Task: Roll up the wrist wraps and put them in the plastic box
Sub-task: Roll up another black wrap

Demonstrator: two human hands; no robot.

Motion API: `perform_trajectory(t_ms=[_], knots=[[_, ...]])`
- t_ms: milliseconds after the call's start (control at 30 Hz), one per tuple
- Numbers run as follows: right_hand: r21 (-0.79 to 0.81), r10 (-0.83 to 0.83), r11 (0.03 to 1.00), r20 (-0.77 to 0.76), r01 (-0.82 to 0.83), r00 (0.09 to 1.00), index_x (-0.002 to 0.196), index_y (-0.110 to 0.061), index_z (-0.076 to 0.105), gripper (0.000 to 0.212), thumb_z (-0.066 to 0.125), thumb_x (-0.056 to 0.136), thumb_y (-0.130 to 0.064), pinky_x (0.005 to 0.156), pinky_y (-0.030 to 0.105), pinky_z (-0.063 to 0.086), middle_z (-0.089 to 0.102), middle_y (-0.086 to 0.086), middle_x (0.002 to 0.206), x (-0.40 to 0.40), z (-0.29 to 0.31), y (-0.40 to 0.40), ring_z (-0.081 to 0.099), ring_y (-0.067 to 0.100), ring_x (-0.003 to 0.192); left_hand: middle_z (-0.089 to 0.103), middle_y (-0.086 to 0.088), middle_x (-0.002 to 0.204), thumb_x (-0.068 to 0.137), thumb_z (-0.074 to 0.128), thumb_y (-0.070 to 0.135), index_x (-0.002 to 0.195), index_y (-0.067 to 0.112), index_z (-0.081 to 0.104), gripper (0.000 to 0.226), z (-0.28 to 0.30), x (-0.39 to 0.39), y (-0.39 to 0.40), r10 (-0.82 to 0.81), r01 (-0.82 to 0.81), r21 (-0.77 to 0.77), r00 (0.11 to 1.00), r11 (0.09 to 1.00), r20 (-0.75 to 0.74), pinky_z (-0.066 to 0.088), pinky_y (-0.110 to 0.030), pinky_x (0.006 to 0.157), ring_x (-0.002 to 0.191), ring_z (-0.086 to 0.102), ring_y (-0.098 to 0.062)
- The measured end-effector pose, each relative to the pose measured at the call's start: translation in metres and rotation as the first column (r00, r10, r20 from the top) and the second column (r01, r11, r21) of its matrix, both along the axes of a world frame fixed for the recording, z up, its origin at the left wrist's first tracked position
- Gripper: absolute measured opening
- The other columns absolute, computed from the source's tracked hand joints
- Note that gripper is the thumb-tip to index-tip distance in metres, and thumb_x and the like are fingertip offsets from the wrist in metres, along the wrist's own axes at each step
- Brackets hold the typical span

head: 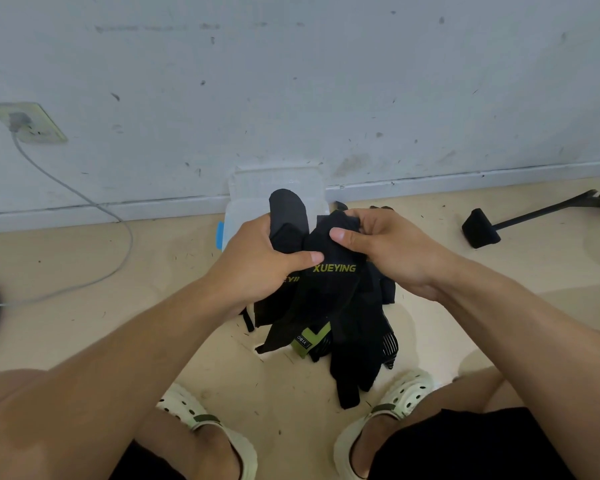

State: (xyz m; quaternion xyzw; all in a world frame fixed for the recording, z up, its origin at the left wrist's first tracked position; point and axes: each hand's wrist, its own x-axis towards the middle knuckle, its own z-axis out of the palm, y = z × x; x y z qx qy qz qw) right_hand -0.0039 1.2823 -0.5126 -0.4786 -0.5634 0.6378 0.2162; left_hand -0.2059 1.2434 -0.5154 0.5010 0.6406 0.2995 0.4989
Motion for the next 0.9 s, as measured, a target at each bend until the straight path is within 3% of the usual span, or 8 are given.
perform_trajectory(t_ms=[167,333,467,567,633,733,800,900], knots=[[0.001,-0.08,0.997,-0.044,0.081,0.996,0.099,-0.015,0.071,0.014,0.059,0.105,-0.012,0.072,0.026,0.057,0.076,0.002,0.087,-0.003,0.002,0.001,0.073,0.015,0.081,0.079,0.014,0.104,0.088,0.082,0.029,0.115,0.028,0.07,0.029,0.0,0.001,0.0,-0.03,0.03,0.01,0.999,1.0,0.046,0.054,-0.02,0.08,0.094,0.074,-0.002],[0.052,-0.151,0.987,-0.017,0.152,0.988,0.105,-0.016,0.071,0.007,0.065,0.101,-0.015,0.077,0.032,0.061,0.079,0.005,0.091,-0.002,0.003,0.003,0.077,0.023,0.087,0.076,0.014,0.105,0.104,0.059,0.041,0.116,0.028,0.068,0.02,0.003,0.003,0.002,0.011,-0.011,0.021,1.0,1.0,0.028,0.048,-0.019,0.077,0.099,0.071,-0.004],[0.254,-0.294,0.933,0.135,0.253,0.946,0.108,-0.031,0.053,0.019,0.069,0.1,-0.022,0.072,0.031,0.061,0.078,0.003,0.09,0.0,0.002,0.005,0.076,0.021,0.08,0.072,0.011,0.097,0.108,0.051,0.04,0.105,0.024,0.065,0.022,0.002,0.003,0.004,0.079,-0.077,0.073,0.997,0.994,-0.027,0.042,-0.008,0.062,0.088,0.066,0.001],[0.425,-0.335,0.868,0.121,0.256,0.934,0.112,-0.035,0.052,0.024,0.064,0.102,-0.017,0.059,0.024,0.057,0.077,0.004,0.085,0.002,0.004,0.006,0.071,0.019,0.068,0.071,0.013,0.091,0.107,0.053,0.04,0.1,0.025,0.065,0.02,0.004,0.003,0.004,0.07,-0.067,0.1,0.997,0.993,-0.027,0.042,-0.005,0.059,0.08,0.066,0.008],[0.483,-0.319,0.844,0.1,0.235,0.942,0.115,-0.035,0.063,0.026,0.063,0.102,-0.013,0.07,0.028,0.06,0.078,0.0,0.092,0.002,0.001,0.005,0.073,0.017,0.079,0.074,0.014,0.097,0.105,0.056,0.042,0.107,0.028,0.068,0.019,0.008,0.003,0.003,0.013,-0.01,0.091,1.0,0.996,-0.024,0.044,-0.008,0.066,0.089,0.069,0.002],[0.557,-0.321,0.811,0.172,0.177,0.931,0.116,-0.043,0.07,0.033,0.061,0.102,-0.014,0.084,0.02,0.056,0.076,-0.015,0.102,0.002,-0.003,0.006,0.071,0.003,0.093,0.078,0.017,0.099,0.103,0.06,0.038,0.109,0.034,0.071,0.013,0.01,0.003,0.001,-0.122,0.121,0.085,0.993,0.989,0.005,0.05,-0.019,0.082,0.094,0.072,0.0],[0.518,-0.259,0.848,0.222,0.111,0.94,0.108,-0.041,0.076,0.032,0.059,0.104,-0.013,0.094,0.021,0.054,0.076,-0.024,0.104,0.001,-0.005,0.006,0.069,-0.005,0.1,0.078,0.021,0.098,0.103,0.063,0.034,0.107,0.037,0.071,0.01,0.01,0.003,-0.002,-0.214,0.212,0.072,0.977,0.975,0.019,0.05,-0.017,0.084,0.094,0.073,0.003],[0.378,-0.176,0.921,0.181,0.097,0.968,0.113,-0.034,0.079,0.037,0.051,0.107,-0.01,0.107,0.031,0.051,0.077,-0.019,0.112,-0.004,-0.002,0.003,0.068,-0.002,0.111,0.078,0.018,0.099,0.102,0.063,0.033,0.106,0.034,0.071,0.009,0.007,0.005,-0.003,-0.281,0.28,0.069,0.96,0.957,-0.004,0.05,-0.016,0.085,0.095,0.072,0.002]])
